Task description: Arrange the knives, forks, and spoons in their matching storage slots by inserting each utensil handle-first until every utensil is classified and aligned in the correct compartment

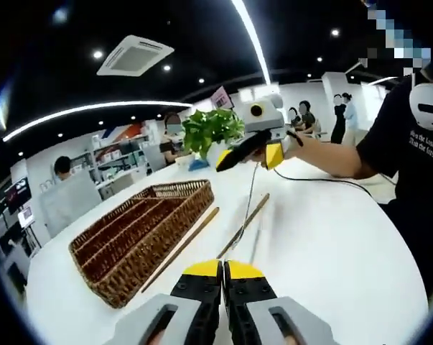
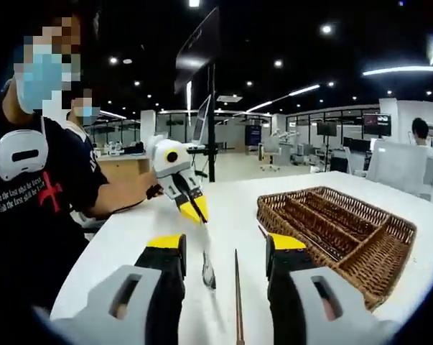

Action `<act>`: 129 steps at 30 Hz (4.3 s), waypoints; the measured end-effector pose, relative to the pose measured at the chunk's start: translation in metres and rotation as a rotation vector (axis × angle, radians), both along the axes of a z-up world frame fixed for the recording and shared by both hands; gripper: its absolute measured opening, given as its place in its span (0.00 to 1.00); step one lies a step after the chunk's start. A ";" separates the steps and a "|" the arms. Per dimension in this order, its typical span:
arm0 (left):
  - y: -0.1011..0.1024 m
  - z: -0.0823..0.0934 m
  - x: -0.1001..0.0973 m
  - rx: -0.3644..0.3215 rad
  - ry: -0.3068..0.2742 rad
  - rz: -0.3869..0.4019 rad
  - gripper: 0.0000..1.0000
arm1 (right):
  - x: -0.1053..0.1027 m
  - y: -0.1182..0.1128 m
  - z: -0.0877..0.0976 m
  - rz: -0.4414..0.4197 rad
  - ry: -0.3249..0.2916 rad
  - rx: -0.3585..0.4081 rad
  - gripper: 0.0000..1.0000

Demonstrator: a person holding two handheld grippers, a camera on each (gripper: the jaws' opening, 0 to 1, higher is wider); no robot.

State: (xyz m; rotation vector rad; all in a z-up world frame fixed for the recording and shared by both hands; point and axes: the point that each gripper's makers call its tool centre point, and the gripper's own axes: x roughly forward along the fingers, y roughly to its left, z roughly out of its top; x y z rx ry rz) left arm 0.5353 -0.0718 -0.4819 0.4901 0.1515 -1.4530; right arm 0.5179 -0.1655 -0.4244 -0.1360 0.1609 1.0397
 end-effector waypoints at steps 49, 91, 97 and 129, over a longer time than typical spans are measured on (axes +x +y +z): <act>-0.016 -0.015 -0.018 0.063 -0.030 -0.117 0.03 | -0.020 0.060 -0.085 0.157 0.121 -0.349 0.00; 0.069 0.054 0.104 -0.350 0.020 0.421 1.00 | 0.029 0.048 0.035 -0.096 -0.246 -0.452 0.00; 0.070 0.050 0.108 -0.347 0.028 0.432 1.00 | 0.040 0.046 0.048 -0.130 -0.294 -0.474 0.00; 0.064 0.030 0.107 -0.244 0.040 0.446 1.00 | 0.115 0.026 0.037 -0.049 -0.407 -0.587 0.00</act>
